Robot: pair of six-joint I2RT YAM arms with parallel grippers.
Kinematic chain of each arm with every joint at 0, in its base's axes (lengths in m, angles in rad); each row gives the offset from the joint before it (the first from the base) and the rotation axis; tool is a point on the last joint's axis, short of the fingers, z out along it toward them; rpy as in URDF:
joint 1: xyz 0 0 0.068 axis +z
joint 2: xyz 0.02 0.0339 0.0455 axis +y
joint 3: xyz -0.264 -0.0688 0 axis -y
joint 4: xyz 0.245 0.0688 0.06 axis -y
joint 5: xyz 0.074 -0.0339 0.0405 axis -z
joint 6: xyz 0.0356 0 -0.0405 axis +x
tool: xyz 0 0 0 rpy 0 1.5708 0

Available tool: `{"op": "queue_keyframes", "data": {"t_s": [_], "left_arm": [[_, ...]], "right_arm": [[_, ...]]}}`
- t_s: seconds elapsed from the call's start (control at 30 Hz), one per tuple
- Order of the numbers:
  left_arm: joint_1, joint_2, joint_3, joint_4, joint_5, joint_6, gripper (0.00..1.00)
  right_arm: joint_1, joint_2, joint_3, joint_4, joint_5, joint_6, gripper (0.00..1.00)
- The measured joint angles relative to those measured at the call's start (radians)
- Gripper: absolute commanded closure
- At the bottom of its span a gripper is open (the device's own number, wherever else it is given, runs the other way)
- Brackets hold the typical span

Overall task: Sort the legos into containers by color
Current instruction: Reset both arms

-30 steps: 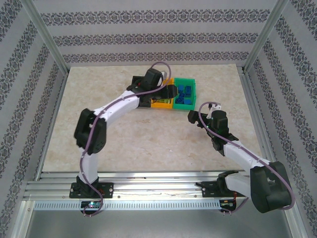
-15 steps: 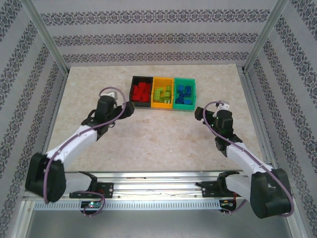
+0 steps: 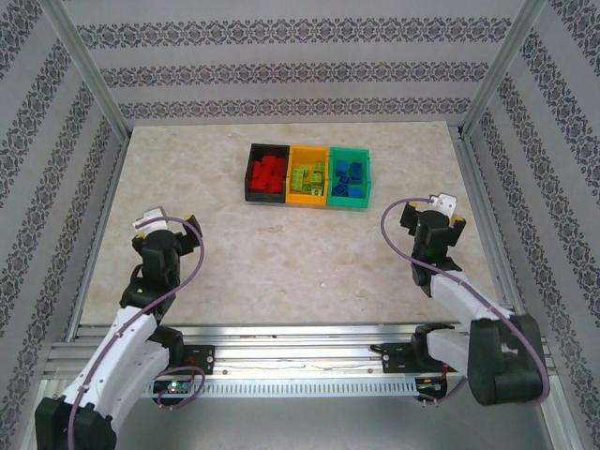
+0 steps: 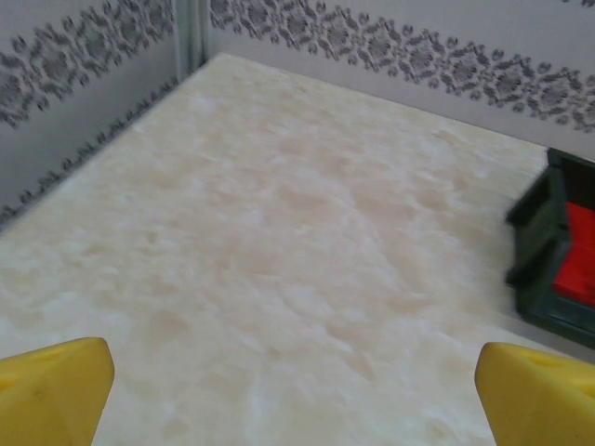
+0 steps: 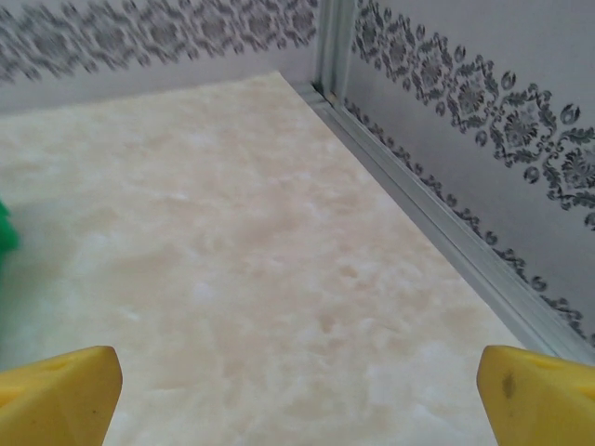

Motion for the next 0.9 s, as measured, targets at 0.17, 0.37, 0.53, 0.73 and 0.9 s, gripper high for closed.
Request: {"op": "queue_keyframes", "data": {"t_s": [0.17, 0.37, 0.53, 0.73, 0.9], "left_arm": [[0.037, 0.161, -0.130, 0.249, -0.011, 0.093, 0.00], [0.105, 0.396, -0.156, 0.509, 0.025, 0.146, 0.00], [0.145, 0.537, -0.153, 0.685, 0.085, 0.175, 0.00], [0.176, 0.707, -0.115, 0.851, 0.179, 0.196, 0.00], [0.181, 0.882, -0.110, 1.016, 0.257, 0.212, 0.00]], "right_arm": [[-0.021, 0.115, 0.001, 0.035, -0.037, -0.071, 0.02], [-0.028, 0.155, 0.001, 0.150, -0.143, -0.127, 0.02], [-0.028, 0.154, -0.005, 0.197, -0.256, -0.135, 0.02], [-0.028, 0.171, -0.039, 0.279, -0.363, -0.134, 0.02], [-0.028, 0.307, -0.049, 0.437, -0.418, -0.134, 0.02]]}}
